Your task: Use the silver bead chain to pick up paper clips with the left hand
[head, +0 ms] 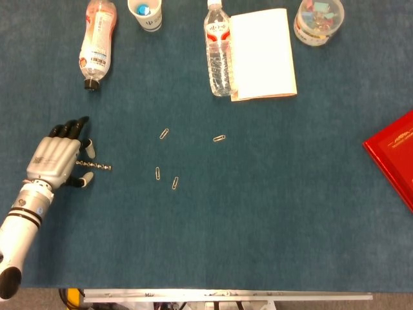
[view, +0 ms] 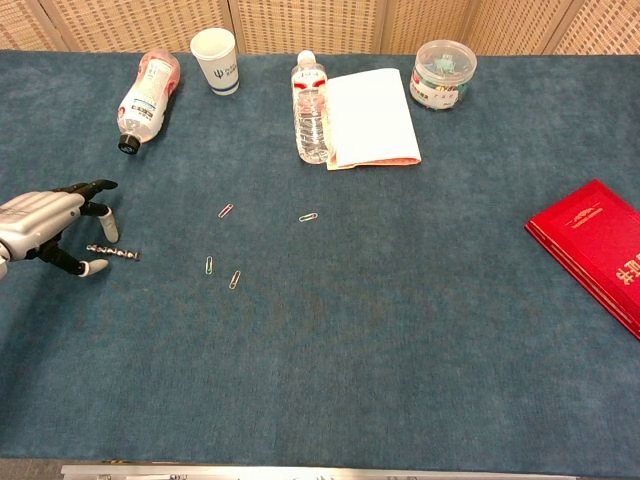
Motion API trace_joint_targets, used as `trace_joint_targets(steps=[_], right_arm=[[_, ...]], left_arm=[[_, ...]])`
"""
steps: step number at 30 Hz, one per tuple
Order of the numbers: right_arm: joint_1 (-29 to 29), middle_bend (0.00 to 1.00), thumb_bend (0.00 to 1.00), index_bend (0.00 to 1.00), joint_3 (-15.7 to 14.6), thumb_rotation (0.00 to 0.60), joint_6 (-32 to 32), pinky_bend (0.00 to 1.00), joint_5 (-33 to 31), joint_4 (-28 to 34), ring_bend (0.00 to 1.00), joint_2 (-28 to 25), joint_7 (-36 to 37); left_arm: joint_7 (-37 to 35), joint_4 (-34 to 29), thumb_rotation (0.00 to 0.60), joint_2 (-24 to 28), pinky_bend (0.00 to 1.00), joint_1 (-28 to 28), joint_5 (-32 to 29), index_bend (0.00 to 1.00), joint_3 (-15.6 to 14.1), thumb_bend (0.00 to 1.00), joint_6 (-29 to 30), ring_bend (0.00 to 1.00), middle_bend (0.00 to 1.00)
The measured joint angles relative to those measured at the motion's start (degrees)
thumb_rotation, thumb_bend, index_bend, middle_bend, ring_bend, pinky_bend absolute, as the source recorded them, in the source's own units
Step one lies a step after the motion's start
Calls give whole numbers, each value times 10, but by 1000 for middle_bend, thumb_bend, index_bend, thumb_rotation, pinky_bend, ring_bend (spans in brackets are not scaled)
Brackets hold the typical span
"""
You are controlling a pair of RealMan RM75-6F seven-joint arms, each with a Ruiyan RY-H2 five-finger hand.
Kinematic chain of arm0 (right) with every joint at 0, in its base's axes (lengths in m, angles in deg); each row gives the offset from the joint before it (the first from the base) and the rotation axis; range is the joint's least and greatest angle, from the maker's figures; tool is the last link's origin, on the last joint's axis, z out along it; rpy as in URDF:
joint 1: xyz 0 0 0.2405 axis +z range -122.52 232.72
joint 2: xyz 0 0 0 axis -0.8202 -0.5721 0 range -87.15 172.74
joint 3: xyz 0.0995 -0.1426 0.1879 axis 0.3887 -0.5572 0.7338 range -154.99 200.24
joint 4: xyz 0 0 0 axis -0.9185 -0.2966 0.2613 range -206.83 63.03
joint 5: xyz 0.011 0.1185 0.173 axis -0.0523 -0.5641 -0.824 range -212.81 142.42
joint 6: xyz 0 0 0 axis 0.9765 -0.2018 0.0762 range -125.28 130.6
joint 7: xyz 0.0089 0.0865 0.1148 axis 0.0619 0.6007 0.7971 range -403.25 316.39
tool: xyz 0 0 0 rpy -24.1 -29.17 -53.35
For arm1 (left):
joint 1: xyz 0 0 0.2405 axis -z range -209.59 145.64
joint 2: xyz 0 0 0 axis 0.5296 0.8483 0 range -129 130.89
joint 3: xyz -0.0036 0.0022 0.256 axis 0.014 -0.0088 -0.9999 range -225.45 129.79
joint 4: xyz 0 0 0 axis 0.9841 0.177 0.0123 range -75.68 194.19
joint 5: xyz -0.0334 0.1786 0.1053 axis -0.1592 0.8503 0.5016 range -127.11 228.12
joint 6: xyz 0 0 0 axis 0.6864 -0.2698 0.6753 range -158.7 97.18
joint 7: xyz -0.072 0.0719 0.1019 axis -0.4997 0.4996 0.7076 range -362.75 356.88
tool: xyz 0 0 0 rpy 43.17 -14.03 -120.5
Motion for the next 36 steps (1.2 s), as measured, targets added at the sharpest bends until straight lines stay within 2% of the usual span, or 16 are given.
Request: trace_joint_targets(steps=[17, 36], right_arm=[[-1, 315, 173, 391, 0, 600, 4, 382, 1, 0, 262, -1, 1], [-1, 315, 174, 392, 0, 600, 3, 382, 2, 0, 262, 0, -1]], left_arm=[[-26, 27, 600, -17, 85, -9, 44, 470, -6, 262, 19, 0, 0], [-35, 75, 600, -37, 85, -15, 64, 485, -5, 262, 30, 0, 0]])
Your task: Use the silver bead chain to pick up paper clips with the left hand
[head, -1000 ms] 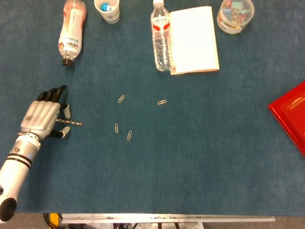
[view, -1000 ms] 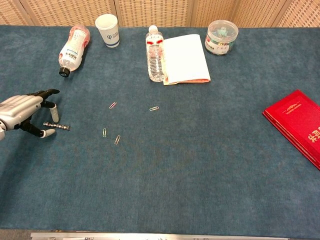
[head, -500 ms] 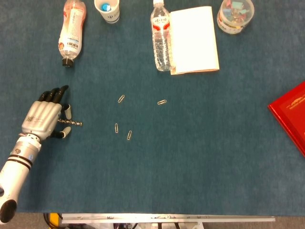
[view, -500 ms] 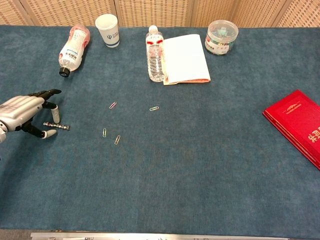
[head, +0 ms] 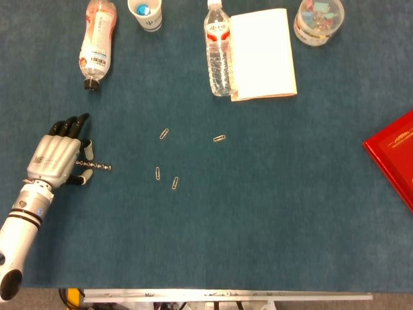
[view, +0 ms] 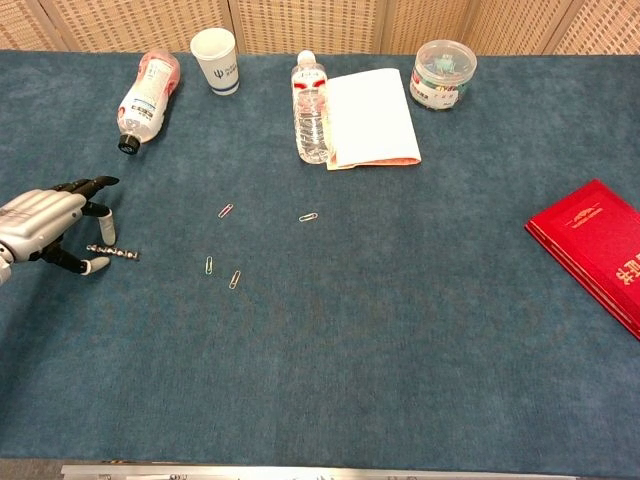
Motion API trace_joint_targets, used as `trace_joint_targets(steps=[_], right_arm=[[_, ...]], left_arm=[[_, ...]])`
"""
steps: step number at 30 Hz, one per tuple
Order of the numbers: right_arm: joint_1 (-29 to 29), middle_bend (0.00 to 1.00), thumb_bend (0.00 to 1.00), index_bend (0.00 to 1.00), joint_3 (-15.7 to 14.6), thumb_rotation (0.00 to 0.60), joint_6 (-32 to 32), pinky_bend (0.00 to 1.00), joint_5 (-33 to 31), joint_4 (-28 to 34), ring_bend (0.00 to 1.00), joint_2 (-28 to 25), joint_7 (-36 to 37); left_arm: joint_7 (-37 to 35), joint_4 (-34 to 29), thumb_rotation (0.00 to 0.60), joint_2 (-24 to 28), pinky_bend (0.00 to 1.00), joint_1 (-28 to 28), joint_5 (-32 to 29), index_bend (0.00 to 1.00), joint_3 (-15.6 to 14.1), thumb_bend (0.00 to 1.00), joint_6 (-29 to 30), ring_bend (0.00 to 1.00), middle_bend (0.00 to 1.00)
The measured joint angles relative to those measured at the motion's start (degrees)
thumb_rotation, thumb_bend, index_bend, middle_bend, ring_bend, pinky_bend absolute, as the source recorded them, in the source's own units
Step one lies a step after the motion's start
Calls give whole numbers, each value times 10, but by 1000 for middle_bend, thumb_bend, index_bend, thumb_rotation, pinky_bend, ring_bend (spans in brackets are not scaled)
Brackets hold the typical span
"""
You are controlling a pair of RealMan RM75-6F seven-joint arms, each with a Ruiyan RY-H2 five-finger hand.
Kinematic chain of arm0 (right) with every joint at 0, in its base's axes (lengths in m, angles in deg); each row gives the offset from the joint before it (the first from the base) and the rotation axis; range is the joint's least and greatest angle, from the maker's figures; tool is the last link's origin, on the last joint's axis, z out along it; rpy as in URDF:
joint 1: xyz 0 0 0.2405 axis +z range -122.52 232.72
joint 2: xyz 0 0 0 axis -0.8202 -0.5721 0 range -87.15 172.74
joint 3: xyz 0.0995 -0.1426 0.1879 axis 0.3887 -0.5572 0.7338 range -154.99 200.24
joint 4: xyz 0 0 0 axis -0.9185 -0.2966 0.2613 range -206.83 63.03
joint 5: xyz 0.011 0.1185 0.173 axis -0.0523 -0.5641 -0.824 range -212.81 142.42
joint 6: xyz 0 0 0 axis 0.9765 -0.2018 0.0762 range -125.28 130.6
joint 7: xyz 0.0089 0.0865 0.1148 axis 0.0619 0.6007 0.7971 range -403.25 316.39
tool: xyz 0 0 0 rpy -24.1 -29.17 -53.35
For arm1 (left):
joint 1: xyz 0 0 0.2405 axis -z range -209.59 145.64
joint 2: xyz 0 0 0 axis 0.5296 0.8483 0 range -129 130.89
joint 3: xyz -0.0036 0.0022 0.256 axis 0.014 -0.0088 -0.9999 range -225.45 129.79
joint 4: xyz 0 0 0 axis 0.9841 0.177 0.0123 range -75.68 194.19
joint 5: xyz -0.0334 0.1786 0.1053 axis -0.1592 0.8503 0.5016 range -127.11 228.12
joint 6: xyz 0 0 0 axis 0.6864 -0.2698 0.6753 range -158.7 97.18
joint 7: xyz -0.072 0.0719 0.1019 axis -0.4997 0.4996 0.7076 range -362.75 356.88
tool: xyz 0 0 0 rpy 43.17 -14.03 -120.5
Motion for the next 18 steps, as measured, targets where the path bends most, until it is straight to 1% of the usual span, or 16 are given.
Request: trace_joint_targets(steps=[18], right_arm=[[0, 315, 174, 391, 0, 600, 1, 382, 0, 0, 262, 0, 0]], left_arm=[[0, 6, 600, -2, 85, 0, 2, 522, 4, 266, -5, 0, 0]])
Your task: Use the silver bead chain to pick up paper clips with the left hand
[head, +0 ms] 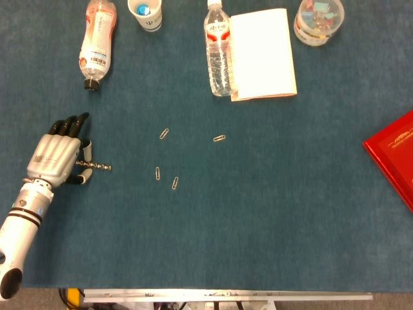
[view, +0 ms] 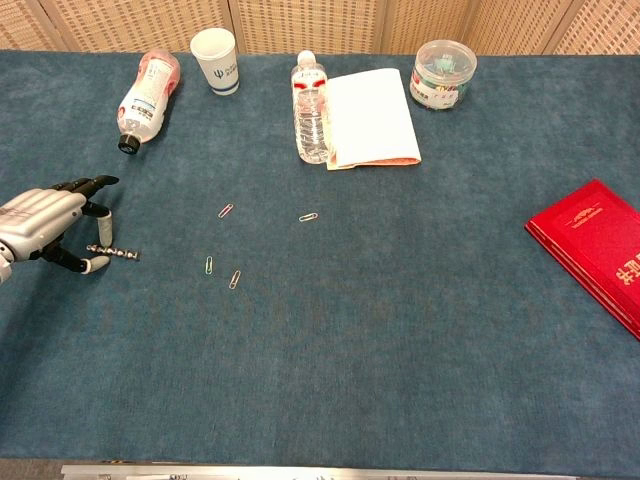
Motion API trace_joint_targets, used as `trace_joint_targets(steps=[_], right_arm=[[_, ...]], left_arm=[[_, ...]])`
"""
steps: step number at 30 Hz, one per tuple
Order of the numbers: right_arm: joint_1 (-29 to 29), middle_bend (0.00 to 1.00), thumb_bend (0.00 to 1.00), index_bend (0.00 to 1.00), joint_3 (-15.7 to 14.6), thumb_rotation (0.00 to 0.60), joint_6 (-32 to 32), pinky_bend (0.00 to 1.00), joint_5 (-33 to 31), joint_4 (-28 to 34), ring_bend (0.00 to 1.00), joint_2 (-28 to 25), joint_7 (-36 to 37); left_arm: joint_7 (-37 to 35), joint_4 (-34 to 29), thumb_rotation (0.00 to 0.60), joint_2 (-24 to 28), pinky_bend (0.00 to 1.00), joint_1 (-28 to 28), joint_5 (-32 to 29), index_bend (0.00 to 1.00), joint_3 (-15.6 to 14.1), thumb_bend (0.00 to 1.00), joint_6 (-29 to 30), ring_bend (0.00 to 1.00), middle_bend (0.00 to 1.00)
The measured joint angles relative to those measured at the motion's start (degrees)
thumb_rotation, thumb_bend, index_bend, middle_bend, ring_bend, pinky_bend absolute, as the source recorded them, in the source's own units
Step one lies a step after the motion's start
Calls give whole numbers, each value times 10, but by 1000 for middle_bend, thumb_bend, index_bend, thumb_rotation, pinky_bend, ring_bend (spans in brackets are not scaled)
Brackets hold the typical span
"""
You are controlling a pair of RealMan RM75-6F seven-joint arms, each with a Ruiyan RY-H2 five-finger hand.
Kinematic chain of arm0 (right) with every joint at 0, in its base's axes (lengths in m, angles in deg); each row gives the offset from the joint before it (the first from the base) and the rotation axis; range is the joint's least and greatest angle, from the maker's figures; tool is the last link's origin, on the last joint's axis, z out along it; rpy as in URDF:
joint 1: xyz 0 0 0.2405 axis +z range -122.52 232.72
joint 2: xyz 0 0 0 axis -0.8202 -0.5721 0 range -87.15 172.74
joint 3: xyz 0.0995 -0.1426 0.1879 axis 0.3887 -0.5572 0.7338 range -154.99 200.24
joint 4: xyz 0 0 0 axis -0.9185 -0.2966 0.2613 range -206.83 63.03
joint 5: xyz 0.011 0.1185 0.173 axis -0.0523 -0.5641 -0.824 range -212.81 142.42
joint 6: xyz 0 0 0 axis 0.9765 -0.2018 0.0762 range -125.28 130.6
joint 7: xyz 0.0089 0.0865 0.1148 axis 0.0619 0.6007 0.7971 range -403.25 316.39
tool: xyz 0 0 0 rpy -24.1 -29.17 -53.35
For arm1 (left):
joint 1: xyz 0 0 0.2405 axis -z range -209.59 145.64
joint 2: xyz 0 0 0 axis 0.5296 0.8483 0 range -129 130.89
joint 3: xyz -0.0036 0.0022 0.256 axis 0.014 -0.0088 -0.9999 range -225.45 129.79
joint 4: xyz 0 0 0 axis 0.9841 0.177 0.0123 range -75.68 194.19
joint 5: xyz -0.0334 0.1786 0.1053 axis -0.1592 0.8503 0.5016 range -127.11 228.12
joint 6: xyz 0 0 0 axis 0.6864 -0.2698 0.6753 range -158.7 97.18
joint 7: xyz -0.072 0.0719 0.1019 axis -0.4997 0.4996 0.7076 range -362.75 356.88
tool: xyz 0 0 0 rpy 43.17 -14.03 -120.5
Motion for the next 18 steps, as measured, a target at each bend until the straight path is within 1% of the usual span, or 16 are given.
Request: trace_joint_targets(steps=[9, 18], right_arm=[[-1, 315, 174, 391, 0, 600, 2, 382, 1, 0, 262, 0, 0], [0, 315, 174, 391, 0, 600, 1, 382, 0, 0, 262, 0, 0]], left_arm=[[3, -2, 600, -1, 85, 0, -2, 541, 2, 334, -2, 0, 0], [6, -4, 600, 0, 85, 0, -4, 549, 2, 354, -4, 0, 0]])
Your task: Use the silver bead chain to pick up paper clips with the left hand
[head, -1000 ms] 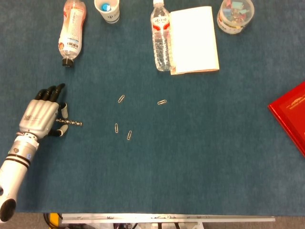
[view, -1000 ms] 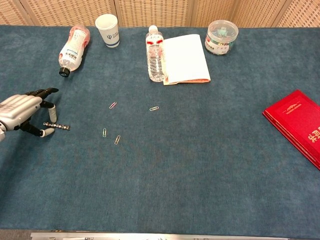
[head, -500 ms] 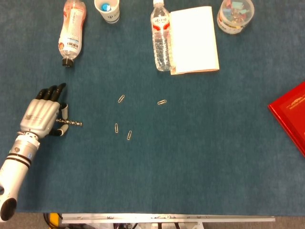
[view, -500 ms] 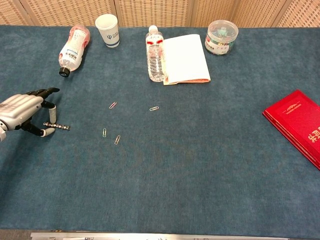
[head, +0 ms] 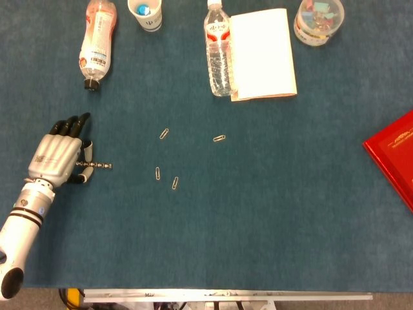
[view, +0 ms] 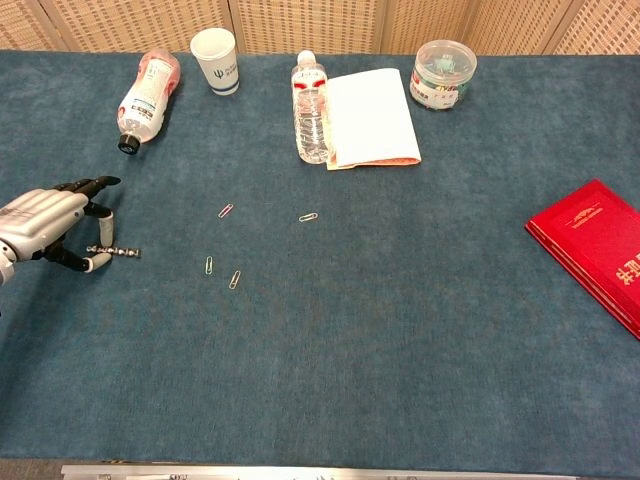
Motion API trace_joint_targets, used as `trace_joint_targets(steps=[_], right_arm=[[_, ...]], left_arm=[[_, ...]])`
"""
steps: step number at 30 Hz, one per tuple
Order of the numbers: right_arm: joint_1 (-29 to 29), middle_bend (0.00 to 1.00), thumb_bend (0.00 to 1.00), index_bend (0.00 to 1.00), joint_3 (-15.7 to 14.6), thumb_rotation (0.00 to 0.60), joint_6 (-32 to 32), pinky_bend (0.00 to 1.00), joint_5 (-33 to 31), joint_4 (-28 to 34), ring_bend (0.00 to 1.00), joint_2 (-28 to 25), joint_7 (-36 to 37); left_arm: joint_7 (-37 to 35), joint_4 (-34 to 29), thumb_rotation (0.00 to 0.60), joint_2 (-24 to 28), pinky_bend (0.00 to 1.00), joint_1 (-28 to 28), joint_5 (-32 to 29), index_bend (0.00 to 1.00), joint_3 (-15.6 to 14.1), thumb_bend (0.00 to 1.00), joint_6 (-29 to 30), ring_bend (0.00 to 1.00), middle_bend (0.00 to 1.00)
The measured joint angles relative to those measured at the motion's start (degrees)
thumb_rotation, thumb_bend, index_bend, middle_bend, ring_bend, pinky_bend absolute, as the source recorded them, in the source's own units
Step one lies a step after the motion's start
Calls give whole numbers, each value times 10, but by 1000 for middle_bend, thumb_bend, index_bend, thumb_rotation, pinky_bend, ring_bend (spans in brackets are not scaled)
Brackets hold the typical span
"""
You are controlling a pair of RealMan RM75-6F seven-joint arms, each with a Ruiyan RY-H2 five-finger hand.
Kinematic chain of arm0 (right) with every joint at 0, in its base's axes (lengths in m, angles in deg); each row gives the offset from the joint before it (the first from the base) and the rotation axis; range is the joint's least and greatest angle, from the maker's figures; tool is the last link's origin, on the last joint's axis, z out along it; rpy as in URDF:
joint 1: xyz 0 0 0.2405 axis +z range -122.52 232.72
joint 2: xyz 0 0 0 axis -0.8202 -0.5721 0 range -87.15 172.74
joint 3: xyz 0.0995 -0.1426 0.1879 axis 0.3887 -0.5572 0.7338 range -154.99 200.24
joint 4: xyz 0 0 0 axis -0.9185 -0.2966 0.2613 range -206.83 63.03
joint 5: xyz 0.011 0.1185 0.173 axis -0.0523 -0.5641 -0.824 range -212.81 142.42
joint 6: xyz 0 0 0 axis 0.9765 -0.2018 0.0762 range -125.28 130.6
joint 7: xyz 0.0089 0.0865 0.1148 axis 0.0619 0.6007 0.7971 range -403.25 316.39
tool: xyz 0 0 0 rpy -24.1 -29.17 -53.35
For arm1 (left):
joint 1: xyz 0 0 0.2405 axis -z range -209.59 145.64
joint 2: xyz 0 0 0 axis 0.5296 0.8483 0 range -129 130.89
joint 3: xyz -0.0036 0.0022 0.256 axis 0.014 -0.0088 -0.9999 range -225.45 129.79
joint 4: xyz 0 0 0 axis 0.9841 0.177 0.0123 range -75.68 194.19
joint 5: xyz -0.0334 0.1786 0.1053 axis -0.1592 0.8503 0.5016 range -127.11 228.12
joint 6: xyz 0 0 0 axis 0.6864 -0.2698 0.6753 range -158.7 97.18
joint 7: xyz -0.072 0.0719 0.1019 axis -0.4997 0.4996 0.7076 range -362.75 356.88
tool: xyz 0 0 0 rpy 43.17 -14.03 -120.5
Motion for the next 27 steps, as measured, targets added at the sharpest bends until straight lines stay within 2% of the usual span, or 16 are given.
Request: trace_joint_targets(steps=[10, 27], right_arm=[[0, 315, 174, 391, 1, 600, 1, 382, 0, 0, 262, -1, 1], [-6, 315, 174, 391, 0, 600, 14, 382, 7, 4, 262, -7, 13]], left_arm=[[15, -29, 600, 16, 86, -3, 10, 560, -2, 356, 17, 0, 0], [101, -130, 600, 63, 85, -4, 28, 562, -3, 356, 56, 0, 0]])
